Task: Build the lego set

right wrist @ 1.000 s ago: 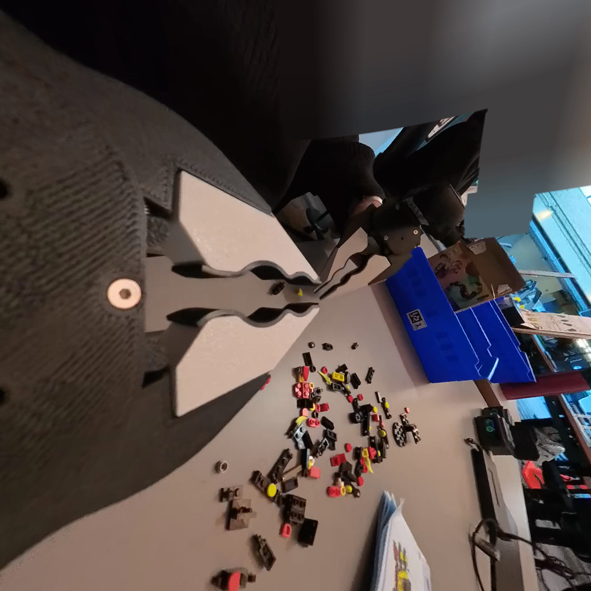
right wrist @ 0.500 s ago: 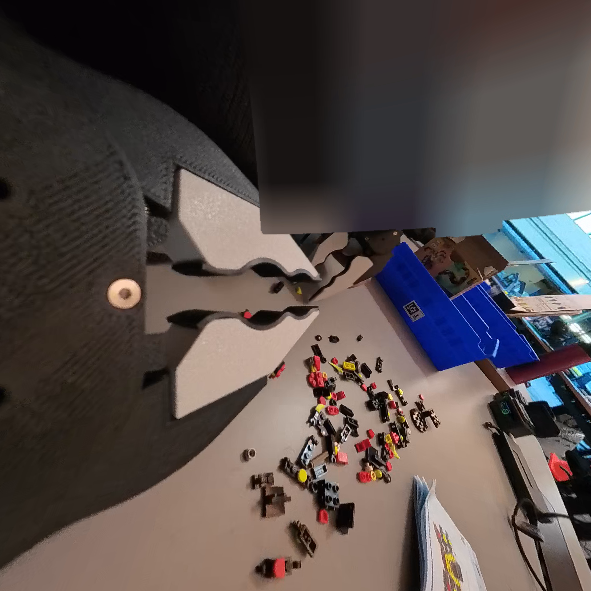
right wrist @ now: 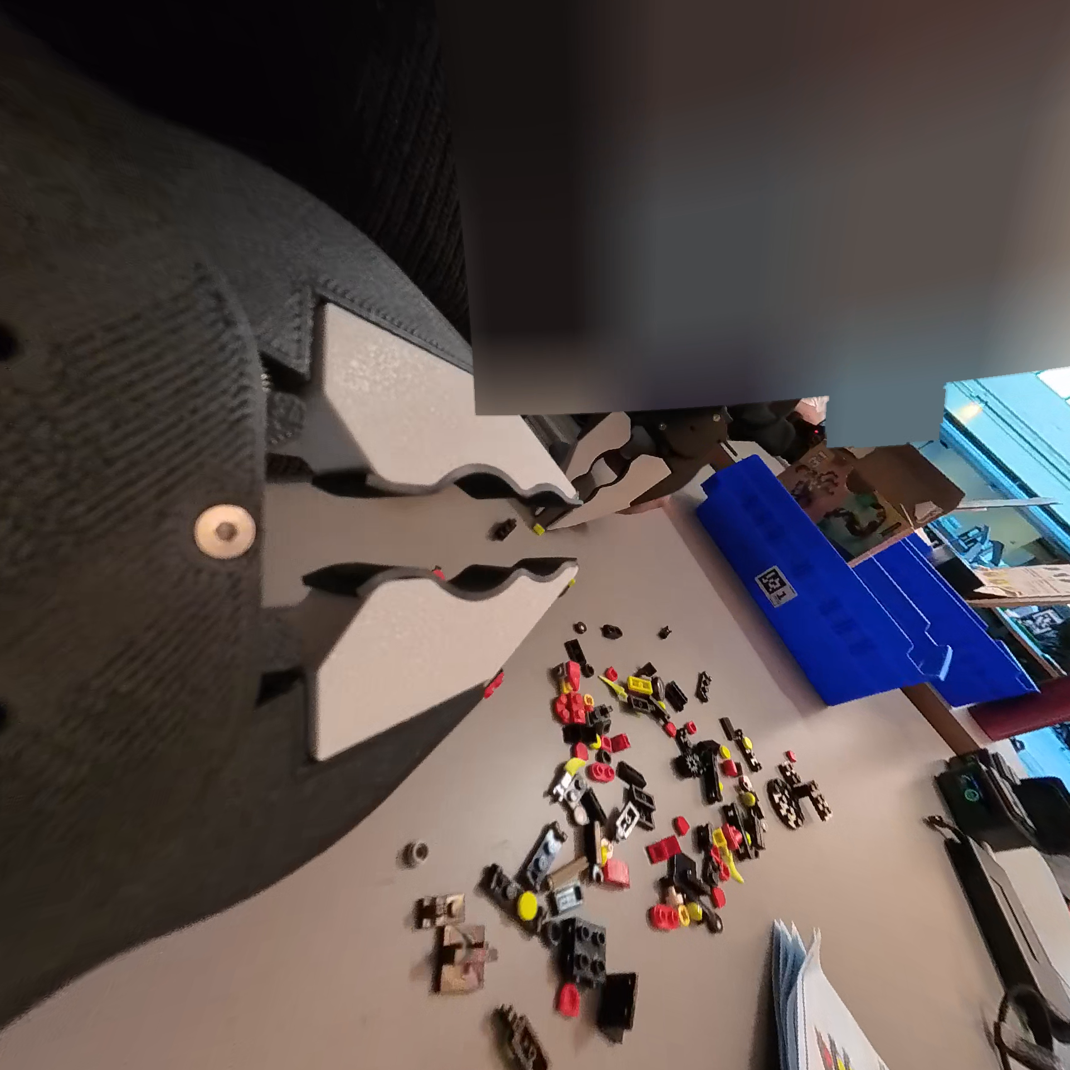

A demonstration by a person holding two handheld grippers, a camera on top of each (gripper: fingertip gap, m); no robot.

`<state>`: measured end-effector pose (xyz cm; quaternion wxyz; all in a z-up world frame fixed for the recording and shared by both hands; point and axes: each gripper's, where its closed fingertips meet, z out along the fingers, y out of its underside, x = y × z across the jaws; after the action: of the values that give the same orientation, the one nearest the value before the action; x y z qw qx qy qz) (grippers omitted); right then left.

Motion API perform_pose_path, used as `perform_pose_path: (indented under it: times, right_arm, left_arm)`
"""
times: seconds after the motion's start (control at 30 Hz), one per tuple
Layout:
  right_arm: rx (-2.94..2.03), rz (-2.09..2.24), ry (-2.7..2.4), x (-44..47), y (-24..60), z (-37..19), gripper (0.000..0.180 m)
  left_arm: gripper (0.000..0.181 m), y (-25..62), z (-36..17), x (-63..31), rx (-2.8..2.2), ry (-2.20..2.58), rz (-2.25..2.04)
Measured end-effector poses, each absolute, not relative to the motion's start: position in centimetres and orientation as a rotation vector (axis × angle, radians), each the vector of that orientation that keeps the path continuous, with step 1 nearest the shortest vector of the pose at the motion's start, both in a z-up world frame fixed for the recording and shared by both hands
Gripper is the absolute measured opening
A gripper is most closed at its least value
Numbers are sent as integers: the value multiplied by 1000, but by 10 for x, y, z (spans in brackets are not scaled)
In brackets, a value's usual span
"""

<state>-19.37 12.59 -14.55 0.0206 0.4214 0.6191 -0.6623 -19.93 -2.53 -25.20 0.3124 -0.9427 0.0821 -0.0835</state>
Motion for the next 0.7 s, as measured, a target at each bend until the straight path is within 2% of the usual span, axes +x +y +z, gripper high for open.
perform_pose_path:
  times: [0.03, 0.23, 0.3, 0.47, 0.7]
  right_arm:
    - [1298, -2050, 1919, -194, 124, -145, 15]
    - [1269, -2040, 1928, -199, 119, -145, 15]
    - [1269, -2030, 1930, -199, 118, -147, 15]
    - [1272, -2021, 1940, -200, 117, -148, 15]
    - [1287, -2009, 1944, -200, 118, -150, 14]
  left_arm:
    - [6, -26, -252, -199, -2484, 208, -216]
    - [26, -19, -250, -195, -2453, 34, -268]
    - [25, -18, -250, -196, -2453, 6, -280]
    - [10, -18, -252, -203, -2457, -31, -237]
    - [7, -15, -252, -202, -2450, -63, -254]
